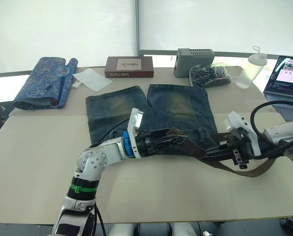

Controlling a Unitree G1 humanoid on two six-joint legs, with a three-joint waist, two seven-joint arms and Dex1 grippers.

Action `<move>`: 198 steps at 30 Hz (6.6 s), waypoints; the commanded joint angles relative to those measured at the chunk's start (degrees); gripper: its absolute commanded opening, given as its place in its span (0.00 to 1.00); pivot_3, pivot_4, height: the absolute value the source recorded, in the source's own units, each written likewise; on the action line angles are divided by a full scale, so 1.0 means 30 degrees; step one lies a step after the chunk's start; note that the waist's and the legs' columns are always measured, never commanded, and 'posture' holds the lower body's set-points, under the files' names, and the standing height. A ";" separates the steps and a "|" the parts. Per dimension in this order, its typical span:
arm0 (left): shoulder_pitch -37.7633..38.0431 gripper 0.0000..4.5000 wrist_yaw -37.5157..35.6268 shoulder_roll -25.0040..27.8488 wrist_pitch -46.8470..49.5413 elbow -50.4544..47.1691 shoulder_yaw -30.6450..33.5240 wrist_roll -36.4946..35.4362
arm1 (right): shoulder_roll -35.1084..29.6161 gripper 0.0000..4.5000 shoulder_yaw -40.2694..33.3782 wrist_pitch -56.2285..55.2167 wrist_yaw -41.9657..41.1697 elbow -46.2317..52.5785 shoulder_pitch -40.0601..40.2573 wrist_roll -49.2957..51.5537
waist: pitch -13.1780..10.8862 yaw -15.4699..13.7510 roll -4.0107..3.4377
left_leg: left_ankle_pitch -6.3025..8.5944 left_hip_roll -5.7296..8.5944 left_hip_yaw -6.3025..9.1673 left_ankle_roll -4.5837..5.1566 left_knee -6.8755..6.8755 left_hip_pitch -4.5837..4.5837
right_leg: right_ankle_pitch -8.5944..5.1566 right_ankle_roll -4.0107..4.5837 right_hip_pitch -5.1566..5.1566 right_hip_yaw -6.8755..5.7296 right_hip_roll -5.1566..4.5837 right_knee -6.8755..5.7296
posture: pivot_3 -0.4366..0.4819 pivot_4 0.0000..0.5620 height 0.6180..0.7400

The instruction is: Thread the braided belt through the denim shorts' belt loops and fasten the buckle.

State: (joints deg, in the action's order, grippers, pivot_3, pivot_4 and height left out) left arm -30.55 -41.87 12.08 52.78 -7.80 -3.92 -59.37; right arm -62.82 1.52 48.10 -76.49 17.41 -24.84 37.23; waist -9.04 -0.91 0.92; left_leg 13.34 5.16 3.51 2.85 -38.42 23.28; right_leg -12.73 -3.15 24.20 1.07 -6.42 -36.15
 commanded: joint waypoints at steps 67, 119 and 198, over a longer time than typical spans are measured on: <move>-0.4487 0.00 0.8427 -0.7109 0.0460 0.5647 0.6410 -0.4692 | 0.8294 0.85 -0.5965 -0.3391 2.7965 0.8760 0.8664 2.1040 | -0.0016 -0.0451 0.0101 | 0.0062 0.0012 -0.0120 0.0162 -0.0164 0.0070 | 0.0093 -0.0141 0.0006 0.0226 0.0040 0.0049 | 0.48 0.27 1.00; -0.3378 0.00 1.2397 -0.5298 0.3178 0.5135 0.5576 -1.0083 | 1.0955 0.36 -0.6448 -0.4733 2.2700 0.4640 0.7453 1.8312 | -0.0013 0.0033 0.0093 | 0.0057 0.0034 -0.0136 0.0148 -0.0120 0.0013 | 0.0096 -0.0142 0.0001 0.0256 0.0080 0.0038 | 0.48 0.27 1.00; 0.4793 0.99 -0.3930 0.8238 -0.6425 -0.6786 -0.0142 0.5958 | 0.3976 0.00 -0.4656 0.4773 1.4458 -0.6870 -0.1896 0.2510 | -0.0024 0.0094 0.0057 | 0.0047 -0.0006 -0.0208 0.0145 0.0057 -0.0003 | 0.0087 -0.0107 0.0047 0.0277 0.0029 0.0112 | 0.48 0.27 1.00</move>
State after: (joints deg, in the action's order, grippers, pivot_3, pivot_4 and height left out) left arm -15.95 -53.27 36.32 34.00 -26.53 -5.38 -41.59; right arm -50.82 -12.07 61.95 -32.09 -4.75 -30.50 45.51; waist -9.11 -0.63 1.09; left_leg 13.48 5.15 2.88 3.29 -38.25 23.27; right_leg -12.47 -3.47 24.34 1.90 -6.34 -35.82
